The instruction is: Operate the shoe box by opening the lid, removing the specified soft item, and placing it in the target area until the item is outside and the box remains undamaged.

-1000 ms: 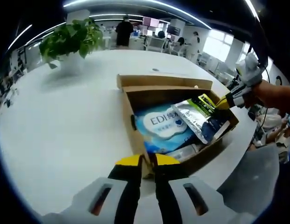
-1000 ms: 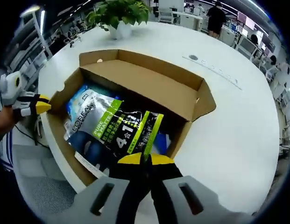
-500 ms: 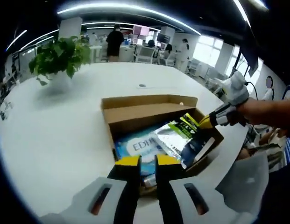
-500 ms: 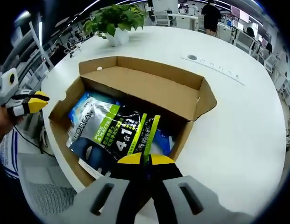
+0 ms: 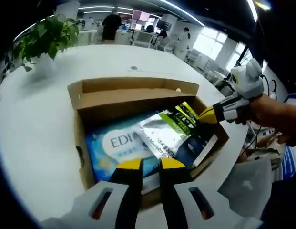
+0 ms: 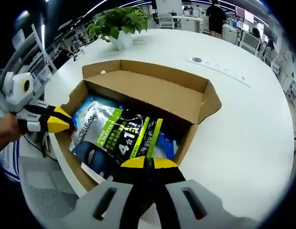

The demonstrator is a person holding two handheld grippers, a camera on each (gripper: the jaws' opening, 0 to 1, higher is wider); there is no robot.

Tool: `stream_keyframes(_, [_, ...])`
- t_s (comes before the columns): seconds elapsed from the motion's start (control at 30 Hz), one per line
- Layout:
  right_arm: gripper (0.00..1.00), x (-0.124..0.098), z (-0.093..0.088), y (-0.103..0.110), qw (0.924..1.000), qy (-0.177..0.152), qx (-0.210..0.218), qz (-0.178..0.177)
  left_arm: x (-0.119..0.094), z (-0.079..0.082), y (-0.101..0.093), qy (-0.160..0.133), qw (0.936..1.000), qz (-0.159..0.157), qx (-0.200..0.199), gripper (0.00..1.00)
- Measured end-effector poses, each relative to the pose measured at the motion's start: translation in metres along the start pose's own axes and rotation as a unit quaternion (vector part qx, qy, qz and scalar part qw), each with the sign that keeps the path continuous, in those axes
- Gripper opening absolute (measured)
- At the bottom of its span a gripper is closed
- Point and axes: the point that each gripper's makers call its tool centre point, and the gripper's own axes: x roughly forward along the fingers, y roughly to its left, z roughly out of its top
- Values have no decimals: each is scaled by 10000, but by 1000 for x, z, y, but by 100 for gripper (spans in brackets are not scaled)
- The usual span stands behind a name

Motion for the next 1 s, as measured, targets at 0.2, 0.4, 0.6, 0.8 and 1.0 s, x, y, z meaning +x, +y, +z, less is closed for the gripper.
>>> stream_keyframes(0.2, [2, -1, 0, 1, 10000, -25, -8, 45, 8, -5, -5, 76, 10000, -40, -2, 10])
stream_keyframes(0.4, [2, -1, 0, 1, 10000, -61, -24, 69, 12, -7, -8, 108, 9999, -71, -72, 10])
stream_keyframes(0.6, [2, -1, 1, 1, 9999, -72, -24, 96, 17, -8, -11, 114, 9997, -119, -204, 11])
stream_keyframes(0.8, [2, -1, 1, 0, 9999, -94, 1, 121, 20, -7, -13, 126, 9996, -133, -203, 11])
stream_keyframes(1.0, [2, 0, 1, 1, 9997, -119, 66, 183, 25, -6, -13, 113, 9995, -161, -255, 10])
